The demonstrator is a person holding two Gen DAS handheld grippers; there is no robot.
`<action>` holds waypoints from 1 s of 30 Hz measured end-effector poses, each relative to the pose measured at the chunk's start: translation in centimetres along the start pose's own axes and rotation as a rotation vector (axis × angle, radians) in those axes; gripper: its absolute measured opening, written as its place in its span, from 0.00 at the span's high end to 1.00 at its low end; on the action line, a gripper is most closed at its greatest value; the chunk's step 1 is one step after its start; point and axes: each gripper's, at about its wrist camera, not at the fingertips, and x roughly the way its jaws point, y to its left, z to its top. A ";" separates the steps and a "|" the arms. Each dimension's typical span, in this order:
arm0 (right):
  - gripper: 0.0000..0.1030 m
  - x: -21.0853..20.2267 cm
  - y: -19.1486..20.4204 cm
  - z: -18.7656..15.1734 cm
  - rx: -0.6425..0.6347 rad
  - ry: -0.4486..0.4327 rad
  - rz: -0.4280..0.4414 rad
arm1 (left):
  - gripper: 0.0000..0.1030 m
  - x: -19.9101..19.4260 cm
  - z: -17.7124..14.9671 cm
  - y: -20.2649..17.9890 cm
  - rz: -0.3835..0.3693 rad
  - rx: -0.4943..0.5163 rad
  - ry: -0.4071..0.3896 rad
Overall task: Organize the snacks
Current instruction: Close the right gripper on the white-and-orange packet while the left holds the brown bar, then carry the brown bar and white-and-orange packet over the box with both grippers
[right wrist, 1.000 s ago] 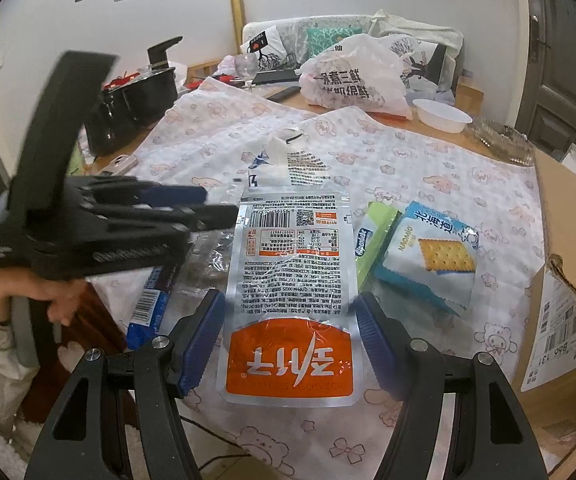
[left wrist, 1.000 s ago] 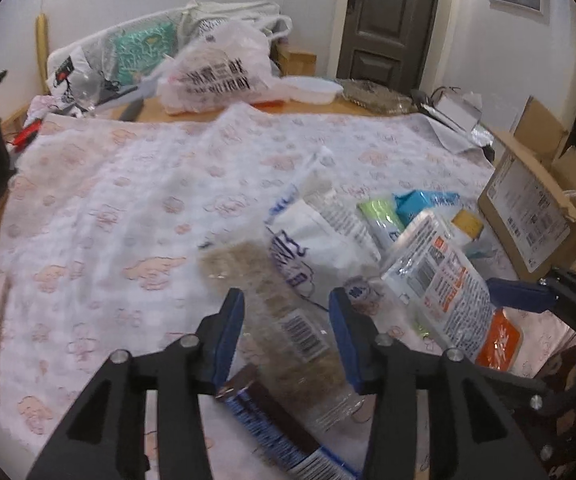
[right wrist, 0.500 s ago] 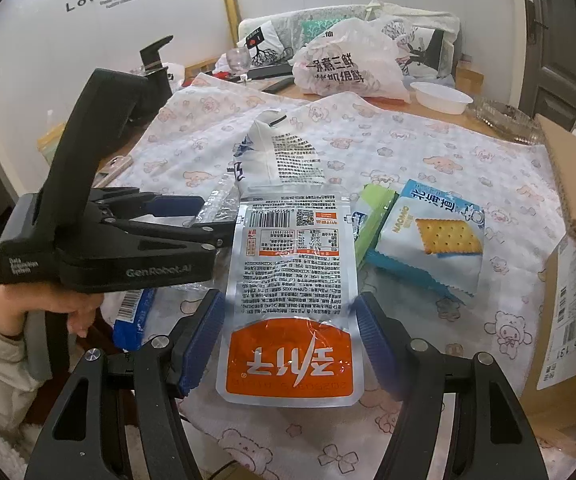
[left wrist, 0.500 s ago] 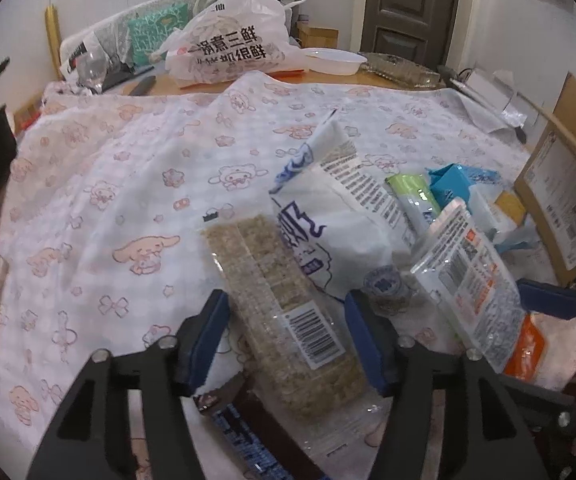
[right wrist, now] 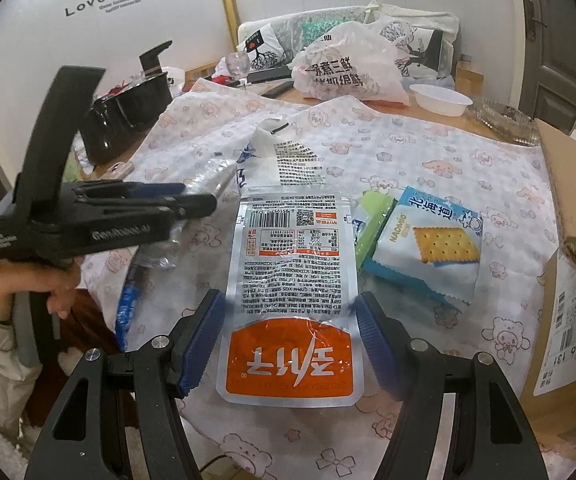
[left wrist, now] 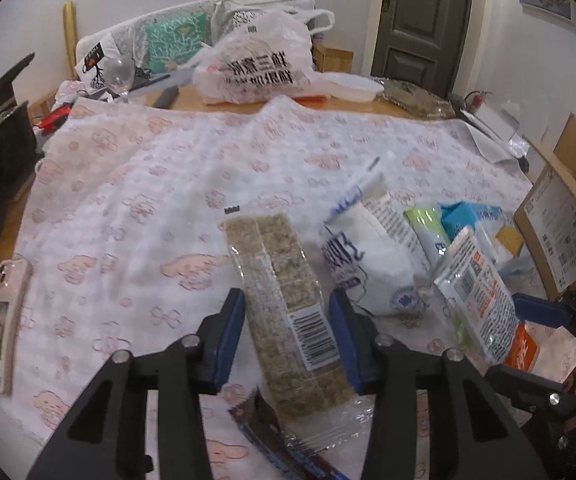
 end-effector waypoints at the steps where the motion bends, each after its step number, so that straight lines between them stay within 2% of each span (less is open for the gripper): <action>1: 0.38 0.0 0.2 0.1 -0.001 -0.001 0.002 | 0.61 -0.2 0.1 0.3 -0.001 -0.006 -0.005; 10: 0.38 -0.4 1.7 1.3 -0.038 -0.022 0.003 | 0.61 -2.1 0.9 1.2 -0.029 -0.034 -0.065; 18: 0.38 -4.5 2.9 4.6 -0.095 -0.131 0.000 | 0.61 -8.2 3.4 0.1 -0.058 -0.015 -0.188; 24: 0.38 -10.3 2.0 6.4 -0.110 -0.256 -0.055 | 0.61 -13.9 6.5 -4.2 -0.128 0.061 -0.307; 30: 0.38 -16.0 -2.7 5.3 -0.044 -0.335 -0.177 | 0.61 -16.3 9.5 -12.2 -0.244 0.160 -0.364</action>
